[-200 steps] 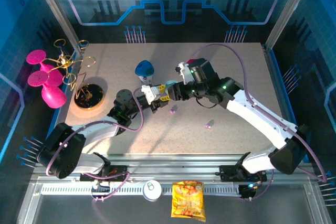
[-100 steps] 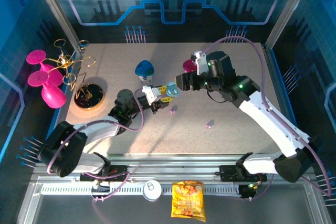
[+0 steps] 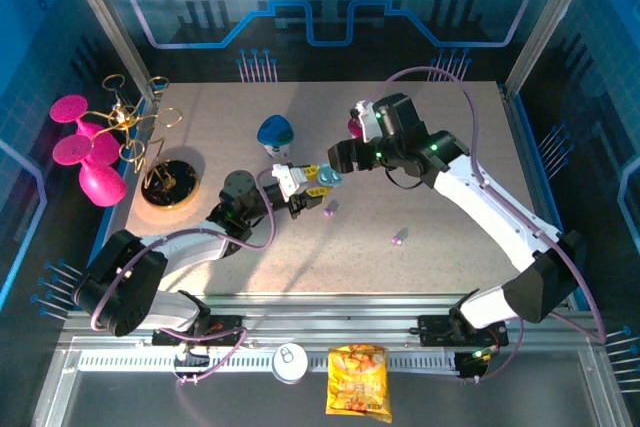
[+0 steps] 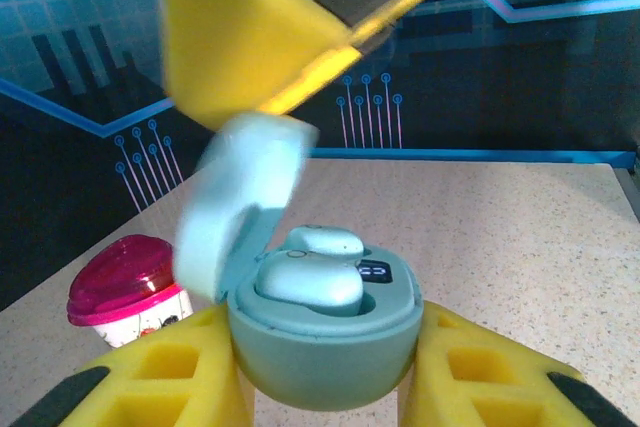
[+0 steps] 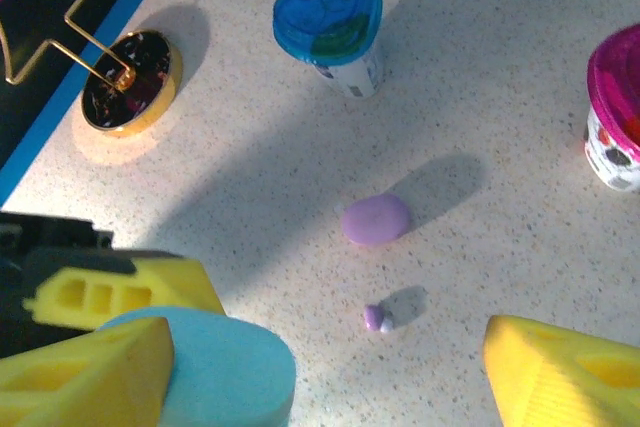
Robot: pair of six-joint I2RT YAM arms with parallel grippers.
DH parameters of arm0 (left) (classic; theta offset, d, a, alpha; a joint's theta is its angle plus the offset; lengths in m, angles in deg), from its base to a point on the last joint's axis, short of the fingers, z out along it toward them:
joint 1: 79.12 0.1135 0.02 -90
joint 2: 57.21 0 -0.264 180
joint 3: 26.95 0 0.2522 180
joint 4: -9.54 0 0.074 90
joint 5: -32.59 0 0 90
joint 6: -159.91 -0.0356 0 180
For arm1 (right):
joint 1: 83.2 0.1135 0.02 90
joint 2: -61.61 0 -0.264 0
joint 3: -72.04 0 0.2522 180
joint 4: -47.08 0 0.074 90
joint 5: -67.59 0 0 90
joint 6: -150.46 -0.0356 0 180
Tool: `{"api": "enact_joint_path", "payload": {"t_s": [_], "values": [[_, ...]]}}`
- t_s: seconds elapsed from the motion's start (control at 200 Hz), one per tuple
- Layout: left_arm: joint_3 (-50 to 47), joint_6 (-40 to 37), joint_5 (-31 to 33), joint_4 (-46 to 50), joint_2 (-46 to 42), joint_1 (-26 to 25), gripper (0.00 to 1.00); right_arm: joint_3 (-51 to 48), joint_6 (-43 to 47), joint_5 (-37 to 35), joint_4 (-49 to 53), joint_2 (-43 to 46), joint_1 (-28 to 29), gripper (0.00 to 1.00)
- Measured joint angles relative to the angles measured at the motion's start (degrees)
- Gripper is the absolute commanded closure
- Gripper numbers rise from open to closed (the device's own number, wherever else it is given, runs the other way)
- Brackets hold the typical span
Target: Insert wireless bluetooth earbuds into charging case
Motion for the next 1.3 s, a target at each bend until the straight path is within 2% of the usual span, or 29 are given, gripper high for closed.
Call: {"api": "enact_joint_path", "payload": {"t_s": [0.2, 0.335, 0.49, 0.81, 0.961, 1.301], "values": [[0.90, 0.61, -0.02, -0.63, 0.00, -0.02, 0.78, -5.62, 0.09, 3.10, 0.17, 3.82, -0.04, 0.20], [1.11, 0.61, -0.02, -0.79, 0.00, -0.04, 0.78, -8.57, -3.13, 6.32, -3.02, 6.97, -0.52, 0.20], [1.11, 1.92, -0.04, -2.25, 0.11, -0.04, 0.78, -14.88, -10.99, 14.69, -12.81, 9.18, -2.97, 0.20], [1.09, 6.23, 0.33, -6.49, 0.85, 0.02, 0.78, -26.80, -34.12, 30.88, -39.34, 6.58, -6.03, 0.32], [1.11, 7.74, 0.20, -8.48, 1.68, 0.02, 0.78, -29.42, -41.11, 33.88, -48.28, 5.79, -6.05, 0.45], [1.09, 9.64, 0.07, -10.56, 1.99, 0.00, 0.77, -33.40, -47.30, 35.60, -58.97, 6.08, -6.64, 0.84]]}}
